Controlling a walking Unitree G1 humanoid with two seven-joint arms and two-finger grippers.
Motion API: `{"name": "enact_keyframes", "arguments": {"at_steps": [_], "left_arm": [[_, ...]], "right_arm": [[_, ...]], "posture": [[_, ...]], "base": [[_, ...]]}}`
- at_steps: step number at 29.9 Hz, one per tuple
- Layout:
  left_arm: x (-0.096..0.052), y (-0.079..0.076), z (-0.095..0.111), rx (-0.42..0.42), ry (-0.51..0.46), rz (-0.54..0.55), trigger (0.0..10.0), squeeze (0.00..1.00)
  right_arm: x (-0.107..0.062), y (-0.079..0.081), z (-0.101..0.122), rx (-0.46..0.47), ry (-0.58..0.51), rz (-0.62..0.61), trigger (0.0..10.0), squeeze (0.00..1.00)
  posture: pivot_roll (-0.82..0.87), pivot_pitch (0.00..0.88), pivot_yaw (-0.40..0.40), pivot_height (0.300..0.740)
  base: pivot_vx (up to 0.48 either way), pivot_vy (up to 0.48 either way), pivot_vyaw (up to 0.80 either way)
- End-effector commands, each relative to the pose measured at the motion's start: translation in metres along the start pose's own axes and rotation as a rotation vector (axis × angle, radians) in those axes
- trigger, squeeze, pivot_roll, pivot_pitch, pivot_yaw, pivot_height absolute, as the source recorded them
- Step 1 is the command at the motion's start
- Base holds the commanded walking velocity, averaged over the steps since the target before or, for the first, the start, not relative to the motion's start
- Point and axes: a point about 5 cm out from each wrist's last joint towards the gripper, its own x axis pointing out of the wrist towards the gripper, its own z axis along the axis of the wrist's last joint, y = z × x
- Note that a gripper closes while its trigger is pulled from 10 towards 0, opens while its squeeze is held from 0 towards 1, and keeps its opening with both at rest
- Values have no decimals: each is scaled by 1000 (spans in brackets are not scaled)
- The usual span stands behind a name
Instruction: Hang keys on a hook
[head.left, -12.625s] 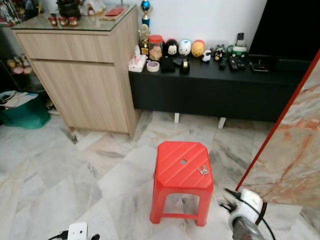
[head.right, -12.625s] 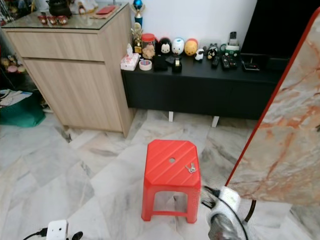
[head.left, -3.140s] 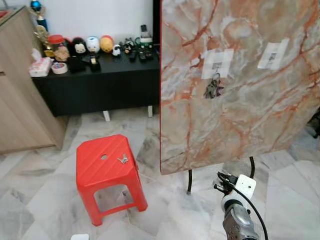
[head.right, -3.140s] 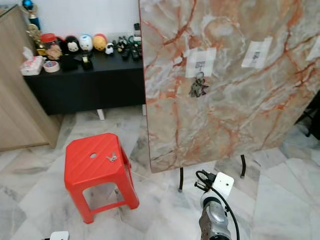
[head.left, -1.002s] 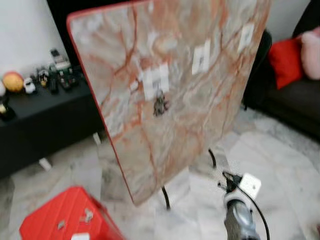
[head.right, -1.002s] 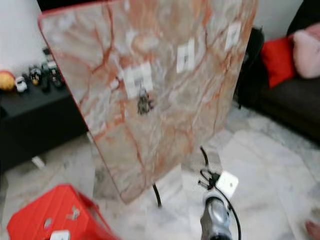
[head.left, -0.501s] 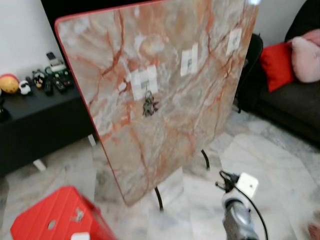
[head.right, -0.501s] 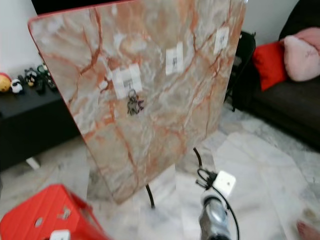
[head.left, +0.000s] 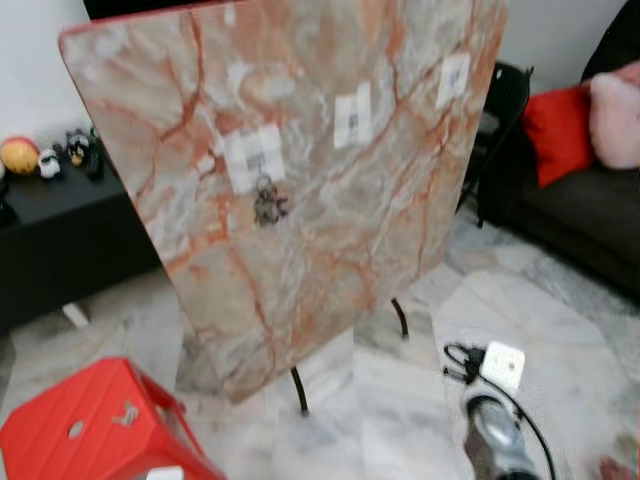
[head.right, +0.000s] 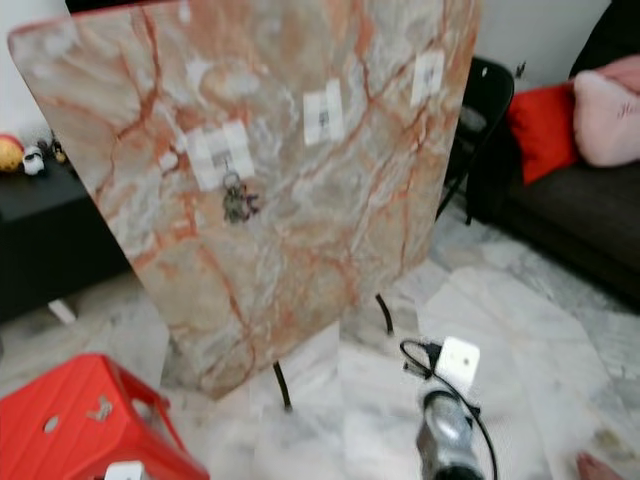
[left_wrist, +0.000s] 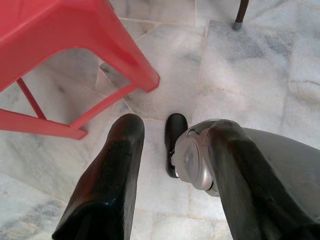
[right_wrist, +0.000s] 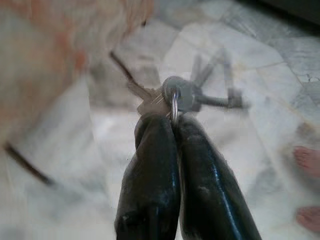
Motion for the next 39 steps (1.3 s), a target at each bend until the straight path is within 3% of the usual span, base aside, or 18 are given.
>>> {"name": "enact_keyframes", "arguments": {"at_steps": [1, 3, 5, 6, 7, 11, 15, 17, 19, 20, 27, 28, 31, 35, 39], "left_arm": [[0, 6, 1, 6, 7, 13, 10000, 0], [0, 6, 1, 5, 8, 9, 10000, 0], [0, 5, 1, 2, 9, 7, 10000, 0], [0, 5, 1, -1, 8, 8, 10000, 0], [0, 5, 1, -3, 8, 8, 10000, 0], [0, 5, 0, 1, 11, 7, 10000, 0], [0, 5, 0, 4, 11, 4, 10000, 0], [0, 5, 1, 4, 11, 5, 10000, 0], [0, 5, 1, 3, 10, 6, 10000, 0], [0, 5, 1, 4, 10, 7, 10000, 0], [0, 5, 1, 4, 9, 7, 10000, 0], [0, 5, 1, 4, 9, 8, 10000, 0], [0, 5, 1, 4, 9, 9, 10000, 0], [0, 5, 0, 7, 9, 9, 10000, 0], [0, 5, -1, 10, 11, 7, 10000, 0]], "right_arm": [[-8, 5, -37, -163, 210, 66, 10000, 0], [-21, -1, -72, -426, 364, 171, 10000, 0], [-28, -8, -89, -632, 425, 238, 10000, 0], [-30, -11, -92, -679, 432, 242, 10000, 0], [-30, -13, -92, -697, 432, 239, 10000, 0], [-31, -13, -94, -626, 436, 222, 10000, 0], [-27, -14, -85, -622, 349, 146, 10000, 0], [-24, -14, -78, -580, 305, 108, 10000, 0], [-19, -13, -67, -459, 245, 50, 10000, 0], [-17, -12, -60, -351, 220, 32, 10000, 0], [-10, -4, -38, -186, 125, 33, 10000, 0], [-7, -3, -28, -85, 90, 17, 10000, 0], [-4, -2, -17, -18, 51, 6, 10000, 0], [0, 3, 6, 148, -42, -1, 10000, 0], [1, 10, 26, 210, -143, 6, 10000, 0]], "posture": [[37, 0, -16, 728], [48, 0, -18, 728], [52, 0, -19, 728], [52, 0, -19, 728], [52, 0, -19, 728], [38, 0, -13, 728], [44, 0, -16, 728], [46, 0, -16, 728], [44, 0, -17, 728], [43, 0, -17, 728], [48, 0, -20, 728], [47, 0, -20, 728], [49, 0, -21, 728], [46, 0, -21, 728], [40, 0, -22, 728]], "base": [[0, 0, 0], [0, 0, 0], [0, 0, 0], [0, 0, 0], [0, 0, 0], [0, 0, 0], [0, 0, 0], [0, 0, 0], [0, 0, 0], [0, 0, 0], [0, 0, 0], [0, 0, 0], [0, 0, 0], [0, 0, 0], [0, 0, 0]]}}
